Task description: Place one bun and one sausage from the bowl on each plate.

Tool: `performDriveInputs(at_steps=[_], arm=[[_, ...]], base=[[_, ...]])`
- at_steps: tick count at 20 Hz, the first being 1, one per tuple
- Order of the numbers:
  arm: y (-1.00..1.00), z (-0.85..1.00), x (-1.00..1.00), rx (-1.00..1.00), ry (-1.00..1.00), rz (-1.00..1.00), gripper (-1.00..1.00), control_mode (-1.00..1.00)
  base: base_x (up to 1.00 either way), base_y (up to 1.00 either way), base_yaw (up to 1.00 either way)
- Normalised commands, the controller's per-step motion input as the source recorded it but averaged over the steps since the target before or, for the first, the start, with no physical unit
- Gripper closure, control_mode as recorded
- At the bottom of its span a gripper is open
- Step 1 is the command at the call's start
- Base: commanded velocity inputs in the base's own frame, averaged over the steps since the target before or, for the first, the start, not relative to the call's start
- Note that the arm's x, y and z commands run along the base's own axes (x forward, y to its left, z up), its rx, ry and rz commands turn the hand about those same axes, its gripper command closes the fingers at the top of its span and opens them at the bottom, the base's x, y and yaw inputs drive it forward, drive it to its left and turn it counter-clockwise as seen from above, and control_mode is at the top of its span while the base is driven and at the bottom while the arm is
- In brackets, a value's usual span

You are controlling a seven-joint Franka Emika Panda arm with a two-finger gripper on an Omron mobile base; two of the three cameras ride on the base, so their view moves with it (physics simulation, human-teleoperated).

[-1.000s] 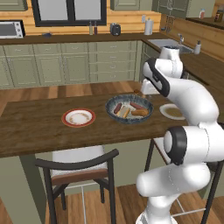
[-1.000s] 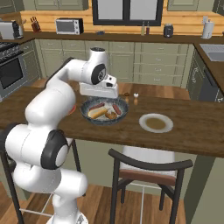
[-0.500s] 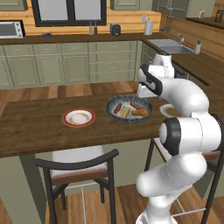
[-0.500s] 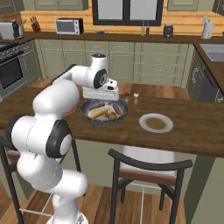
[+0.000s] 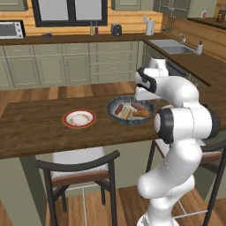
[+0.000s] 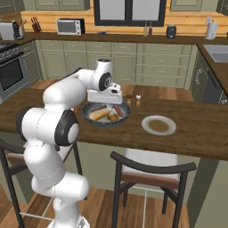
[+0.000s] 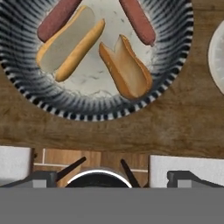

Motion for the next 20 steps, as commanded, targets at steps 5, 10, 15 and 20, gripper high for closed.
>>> performDriveInputs(at_steps=[5,10,15,20], arm=[[0.11,-0.32,0.25,-0.03,0.00,0.00,-1.00,-1.00],[0.03,-0.04,0.65,0.00,0.05,0.00,-1.00,-1.00],[-0.02,-0.22,0.51,0.00,0.04,0.01,-1.00,-1.00],[-0.18,-0.55,0.25,-0.01,0.00,0.06,-1.00,-1.00]], base=[[0.00,0.00,0.00],[0.00,0.00,0.00],[0.00,0.00,0.00],[0.00,0.00,0.00]])
